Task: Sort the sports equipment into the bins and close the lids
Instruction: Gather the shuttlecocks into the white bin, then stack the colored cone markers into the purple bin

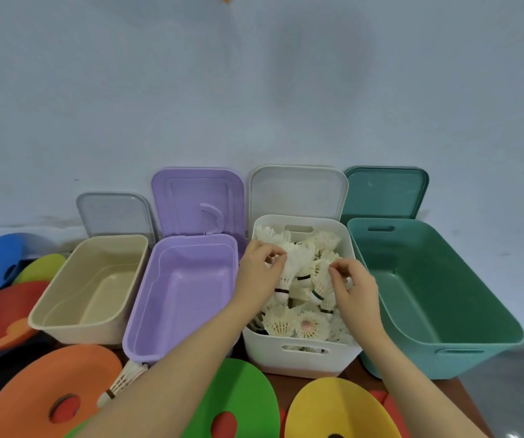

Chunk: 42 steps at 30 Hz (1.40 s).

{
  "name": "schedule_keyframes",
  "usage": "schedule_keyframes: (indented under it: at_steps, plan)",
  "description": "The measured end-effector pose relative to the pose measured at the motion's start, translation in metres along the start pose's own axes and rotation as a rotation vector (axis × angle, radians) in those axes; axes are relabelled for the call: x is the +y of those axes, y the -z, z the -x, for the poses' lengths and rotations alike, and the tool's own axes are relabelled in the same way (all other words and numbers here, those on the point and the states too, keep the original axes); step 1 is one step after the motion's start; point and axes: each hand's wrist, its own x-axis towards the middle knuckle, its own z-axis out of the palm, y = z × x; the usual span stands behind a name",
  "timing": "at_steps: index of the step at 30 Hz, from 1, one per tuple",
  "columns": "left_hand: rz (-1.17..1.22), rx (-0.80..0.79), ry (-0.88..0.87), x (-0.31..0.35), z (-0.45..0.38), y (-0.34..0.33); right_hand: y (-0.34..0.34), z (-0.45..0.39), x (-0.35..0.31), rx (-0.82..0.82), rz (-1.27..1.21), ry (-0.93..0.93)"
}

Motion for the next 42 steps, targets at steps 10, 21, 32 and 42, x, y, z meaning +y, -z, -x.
schedule_keyframes:
  at_steps: [10, 21, 32, 42]
  plan:
    - [-0.828, -0.393, -0.249, -0.037, 0.023, -0.001, -0.02, 0.004, 0.02, -0.505, 0.497, 0.083]
    - [-1.011, -0.498, -0.067, -0.046, 0.017, -0.001, -0.039, -0.008, 0.022, -0.748, 0.689, 0.116]
    - [-0.894, -0.329, -0.158, -0.042, 0.034, 0.02, -0.035, 0.007, 0.004, -0.512, 0.704, 0.097]
    - [-0.724, -0.219, -0.292, -0.026, 0.097, 0.06, 0.003, 0.079, -0.042, -0.093, 0.369, 0.168]
